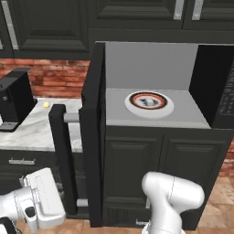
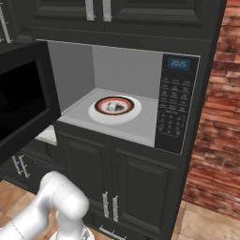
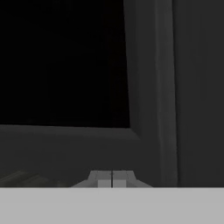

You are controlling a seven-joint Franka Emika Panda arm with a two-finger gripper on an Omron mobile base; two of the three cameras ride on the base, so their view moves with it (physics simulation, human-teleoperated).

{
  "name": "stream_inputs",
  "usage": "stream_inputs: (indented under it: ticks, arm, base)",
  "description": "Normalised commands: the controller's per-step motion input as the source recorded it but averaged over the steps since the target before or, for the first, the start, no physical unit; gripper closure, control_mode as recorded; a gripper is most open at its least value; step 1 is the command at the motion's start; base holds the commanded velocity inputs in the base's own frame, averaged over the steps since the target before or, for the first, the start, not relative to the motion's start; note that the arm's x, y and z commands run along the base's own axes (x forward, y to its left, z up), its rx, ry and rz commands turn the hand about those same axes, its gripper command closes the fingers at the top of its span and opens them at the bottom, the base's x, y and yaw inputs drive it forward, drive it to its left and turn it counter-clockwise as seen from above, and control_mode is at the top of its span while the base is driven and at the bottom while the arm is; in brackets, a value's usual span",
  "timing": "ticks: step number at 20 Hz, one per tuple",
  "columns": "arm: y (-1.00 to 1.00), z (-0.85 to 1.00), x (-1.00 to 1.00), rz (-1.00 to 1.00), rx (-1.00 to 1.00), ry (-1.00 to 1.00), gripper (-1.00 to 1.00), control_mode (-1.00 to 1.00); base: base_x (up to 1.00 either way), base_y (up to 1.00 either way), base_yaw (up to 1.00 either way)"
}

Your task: Pick the marshmallow from the counter and place it in the microwave. Then turn on the microwave.

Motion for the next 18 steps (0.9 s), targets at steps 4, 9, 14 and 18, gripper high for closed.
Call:
stream_inputs:
  ticks: [4, 9, 14, 18]
  arm:
    - [-0.27, 0.12, -0.01, 0.0, 0.0, 0.0, 1.0, -1.0]
    - [-0.25, 0.12, 0.0, 0.0, 0.0, 0.0, 1.0, -1.0]
    - [-0.27, 0.08, 0.0, 0.0, 0.0, 0.0, 1.0, -1.0]
    - [-0.28, 0.03, 0.0, 0.0, 0.0, 0.0, 1.0, -1.0]
  base:
    - [0.0, 0.0, 0.0]
    - [0.0, 0.0, 0.0]
    - [0.0, 0.0, 0.0]
    - [0.0, 0.0, 0.0]
